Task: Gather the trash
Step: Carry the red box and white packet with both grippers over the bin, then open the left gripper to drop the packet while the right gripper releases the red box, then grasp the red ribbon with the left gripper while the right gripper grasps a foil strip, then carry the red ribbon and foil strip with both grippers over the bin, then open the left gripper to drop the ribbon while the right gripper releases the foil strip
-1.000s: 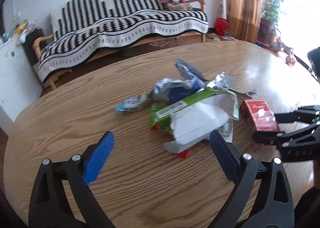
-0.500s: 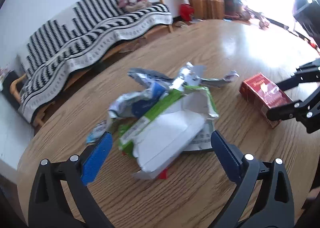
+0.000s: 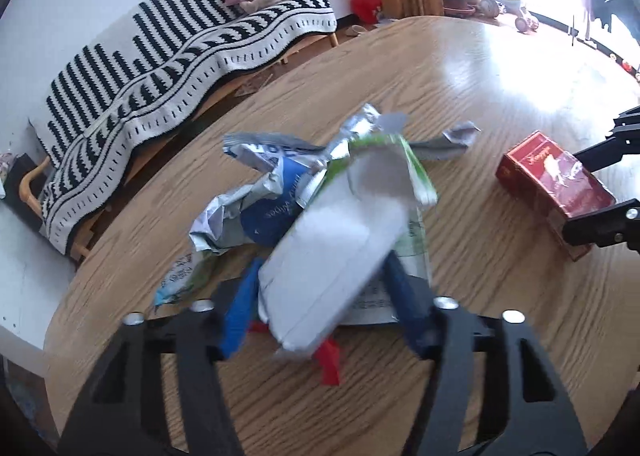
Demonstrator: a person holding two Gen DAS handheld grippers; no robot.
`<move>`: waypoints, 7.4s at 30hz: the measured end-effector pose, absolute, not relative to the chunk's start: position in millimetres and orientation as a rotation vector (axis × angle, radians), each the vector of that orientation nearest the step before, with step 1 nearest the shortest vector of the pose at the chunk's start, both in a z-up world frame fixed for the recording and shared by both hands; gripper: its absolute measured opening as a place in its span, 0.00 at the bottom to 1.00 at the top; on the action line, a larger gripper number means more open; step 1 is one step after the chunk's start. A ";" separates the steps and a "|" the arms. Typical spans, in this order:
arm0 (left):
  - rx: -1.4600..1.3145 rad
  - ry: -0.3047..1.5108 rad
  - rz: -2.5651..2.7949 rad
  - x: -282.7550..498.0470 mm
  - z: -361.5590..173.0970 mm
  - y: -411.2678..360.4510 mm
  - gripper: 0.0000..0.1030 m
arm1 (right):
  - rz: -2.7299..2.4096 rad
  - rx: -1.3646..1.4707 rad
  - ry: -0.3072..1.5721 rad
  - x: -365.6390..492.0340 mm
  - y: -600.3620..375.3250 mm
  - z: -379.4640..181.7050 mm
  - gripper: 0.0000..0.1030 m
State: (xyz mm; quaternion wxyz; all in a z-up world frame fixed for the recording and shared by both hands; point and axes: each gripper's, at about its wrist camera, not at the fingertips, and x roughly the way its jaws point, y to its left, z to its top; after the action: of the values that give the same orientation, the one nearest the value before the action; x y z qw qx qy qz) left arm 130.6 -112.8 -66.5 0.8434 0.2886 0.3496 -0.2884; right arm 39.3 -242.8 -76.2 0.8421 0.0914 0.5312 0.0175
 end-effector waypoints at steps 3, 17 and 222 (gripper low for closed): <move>0.601 0.746 -0.606 126.7 -64.1 -109.7 0.34 | 0.040 0.194 1.112 36.7 -243.6 -72.4 0.64; 0.299 0.761 -0.631 91.5 0.7 -75.6 0.27 | 0.033 0.254 1.007 3.2 -275.4 -44.9 0.64; 0.426 0.973 -1.351 -201.5 -138.7 -561.9 0.10 | -0.823 0.714 0.944 -367.0 -655.4 -121.0 0.14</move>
State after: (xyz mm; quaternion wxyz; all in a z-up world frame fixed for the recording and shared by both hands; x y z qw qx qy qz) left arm -201.5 -561.9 -138.7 0.6529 0.1878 0.4288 -0.5955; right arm -367.0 -655.4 -121.0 0.7511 0.3270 0.4323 -0.3769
